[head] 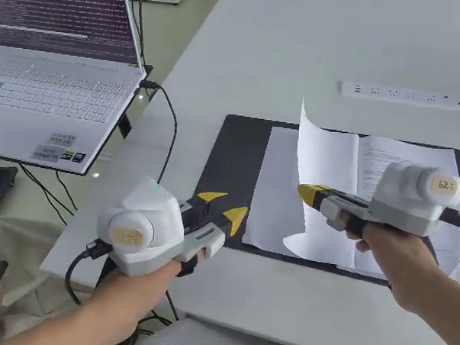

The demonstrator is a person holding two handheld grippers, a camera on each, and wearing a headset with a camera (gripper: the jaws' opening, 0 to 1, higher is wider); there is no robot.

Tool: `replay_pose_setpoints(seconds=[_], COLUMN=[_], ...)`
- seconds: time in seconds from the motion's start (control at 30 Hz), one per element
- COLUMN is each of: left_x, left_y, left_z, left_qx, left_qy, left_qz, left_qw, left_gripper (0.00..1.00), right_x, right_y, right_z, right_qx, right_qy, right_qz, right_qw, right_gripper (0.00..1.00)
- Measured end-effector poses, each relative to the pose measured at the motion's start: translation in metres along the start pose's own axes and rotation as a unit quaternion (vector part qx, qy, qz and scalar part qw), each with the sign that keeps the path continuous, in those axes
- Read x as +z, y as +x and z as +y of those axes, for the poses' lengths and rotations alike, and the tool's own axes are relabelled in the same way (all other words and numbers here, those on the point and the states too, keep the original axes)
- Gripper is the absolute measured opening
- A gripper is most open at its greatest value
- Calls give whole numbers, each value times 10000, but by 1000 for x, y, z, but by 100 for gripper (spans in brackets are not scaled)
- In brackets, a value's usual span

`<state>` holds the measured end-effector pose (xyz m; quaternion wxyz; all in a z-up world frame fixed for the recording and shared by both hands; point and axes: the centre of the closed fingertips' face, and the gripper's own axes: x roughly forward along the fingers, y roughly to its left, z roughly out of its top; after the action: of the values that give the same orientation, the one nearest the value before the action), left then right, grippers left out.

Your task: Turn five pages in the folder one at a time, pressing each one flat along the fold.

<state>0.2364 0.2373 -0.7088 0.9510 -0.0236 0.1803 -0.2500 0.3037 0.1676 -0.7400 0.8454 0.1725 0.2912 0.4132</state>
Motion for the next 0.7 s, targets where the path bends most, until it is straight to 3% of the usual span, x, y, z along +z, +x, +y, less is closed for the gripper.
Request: replay_pose_setpoints(seconds=[0.4, 0.5, 0.7], left_x=[-18, -22, -29], left_y=[5, 10, 24], left_z=[-3, -7, -16], left_qx=[-169, -267, -431], left_qy=[62, 153, 258], left_qz=[260, 342, 496], left_qw=[9995, 9989, 9975], left_gripper=[17, 16, 16], right_x=[-32, -35, -29], right_y=[34, 36, 31], right_z=[2, 4, 4], right_qx=[-5, 39, 141], right_qy=[294, 324, 524], right_qz=[508, 534, 337], right_qw=[9983, 9980, 9980], right_gripper=[0, 0, 6])
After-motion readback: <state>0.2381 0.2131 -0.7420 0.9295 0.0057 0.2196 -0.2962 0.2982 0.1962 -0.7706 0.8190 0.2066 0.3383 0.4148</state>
